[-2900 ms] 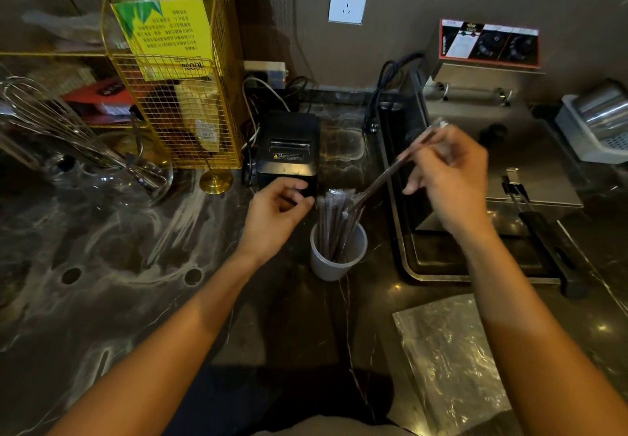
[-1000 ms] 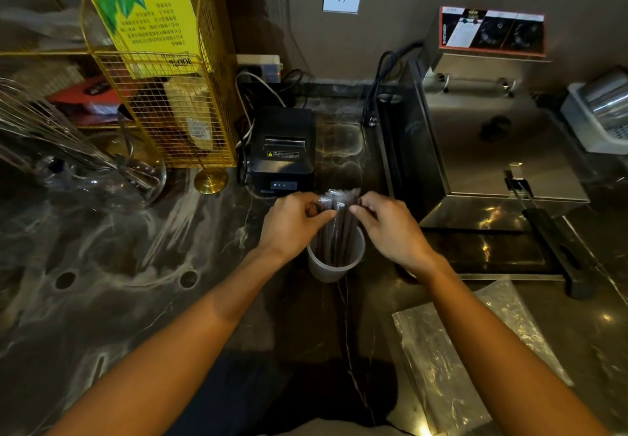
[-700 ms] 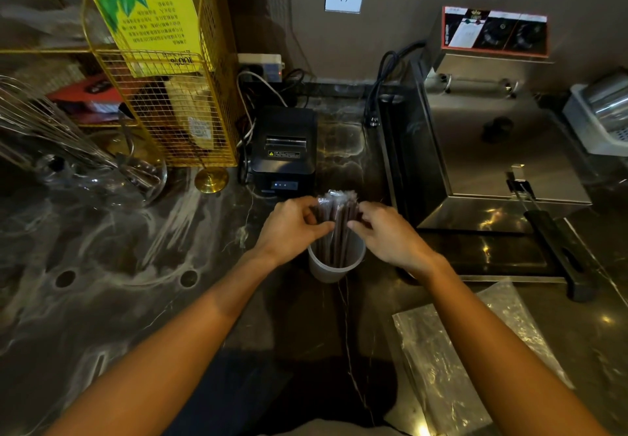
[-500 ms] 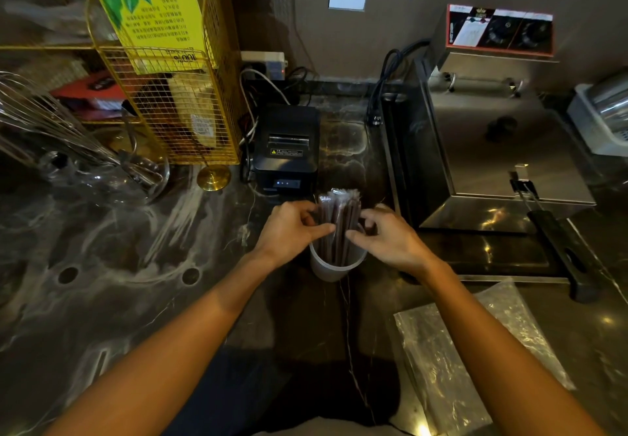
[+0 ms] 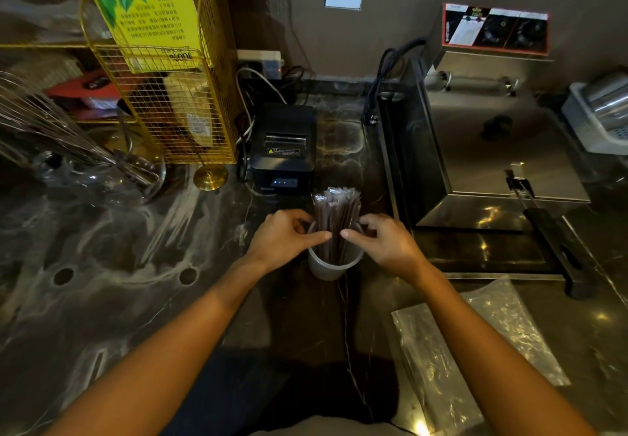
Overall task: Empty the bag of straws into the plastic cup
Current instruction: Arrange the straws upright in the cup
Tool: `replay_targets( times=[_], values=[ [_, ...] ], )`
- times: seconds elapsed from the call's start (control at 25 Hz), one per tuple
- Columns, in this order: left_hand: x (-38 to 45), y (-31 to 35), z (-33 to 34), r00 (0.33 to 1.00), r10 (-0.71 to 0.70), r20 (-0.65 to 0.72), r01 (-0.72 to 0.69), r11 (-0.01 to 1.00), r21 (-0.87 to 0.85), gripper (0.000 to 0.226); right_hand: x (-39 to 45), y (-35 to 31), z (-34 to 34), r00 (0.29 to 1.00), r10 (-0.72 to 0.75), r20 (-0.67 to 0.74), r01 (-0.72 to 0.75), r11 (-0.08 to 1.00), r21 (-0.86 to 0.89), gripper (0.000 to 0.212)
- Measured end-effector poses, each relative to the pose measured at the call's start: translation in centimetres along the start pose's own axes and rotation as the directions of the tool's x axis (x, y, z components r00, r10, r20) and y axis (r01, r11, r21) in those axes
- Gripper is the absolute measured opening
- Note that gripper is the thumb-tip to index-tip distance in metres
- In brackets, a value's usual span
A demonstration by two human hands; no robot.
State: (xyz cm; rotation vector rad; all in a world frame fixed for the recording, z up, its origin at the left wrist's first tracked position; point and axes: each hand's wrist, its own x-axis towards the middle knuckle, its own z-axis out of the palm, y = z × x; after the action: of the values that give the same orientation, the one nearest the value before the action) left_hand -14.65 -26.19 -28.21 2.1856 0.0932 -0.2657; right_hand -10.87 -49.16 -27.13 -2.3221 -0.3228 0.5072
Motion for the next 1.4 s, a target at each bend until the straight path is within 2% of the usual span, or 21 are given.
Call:
replay_targets(
  times=[0.12, 0.24, 0.4, 0.6, 0.88, 1.08, 1.4],
  values=[
    [-0.6, -0.5, -0.4, 0.992, -0.044, 0.122, 0.052, 0.996, -0.067, 0.023, -1.1, 0.7, -0.3, 0.98, 0.162, 0.115, -0.178, 0.973, 0.144, 0.021],
    [-0.8, -0.4, 0.0, 0.99, -0.057, 0.131, 0.073, 0.989, -0.128, 0.024, -1.9, 1.1, -0.3, 0.957, 0.232, 0.176, -0.278, 0.905, 0.321, 0.022],
    [-0.1, 0.8, 0.9, 0.997, -0.053, 0.057, 0.064, 0.973, -0.222, 0.015, -1.8, 1.0, -0.8, 0.976, 0.219, 0.018, -0.207, 0.889, 0.408, 0.018],
    [2.7, 2.5, 1.7, 1.0, -0.01, 0.028, 0.017, 0.96, -0.281, 0.012, -0.2, 1.4, -2.8, 0.945, 0.297, -0.138, -0.207, 0.868, 0.452, 0.013],
    [6.4, 4.7, 3.3, 0.999, 0.01, 0.044, 0.004, 0.95, -0.314, 0.015, 2.0, 2.8, -3.9, 0.895, 0.321, -0.309, -0.198, 0.908, 0.371, 0.005],
    [7.6, 5.0, 4.1, 1.0, 0.007, 0.005, -0.005, 0.957, -0.29, 0.019, 2.8, 3.2, -4.6, 0.897, 0.309, -0.316, -0.189, 0.914, 0.359, 0.004],
    [8.4, 4.7, 4.9, 1.0, 0.005, -0.024, -0.013, 0.935, -0.355, 0.022, 3.7, 4.0, -4.5, 0.907, 0.275, -0.32, -0.179, 0.937, 0.3, 0.01]
  ],
)
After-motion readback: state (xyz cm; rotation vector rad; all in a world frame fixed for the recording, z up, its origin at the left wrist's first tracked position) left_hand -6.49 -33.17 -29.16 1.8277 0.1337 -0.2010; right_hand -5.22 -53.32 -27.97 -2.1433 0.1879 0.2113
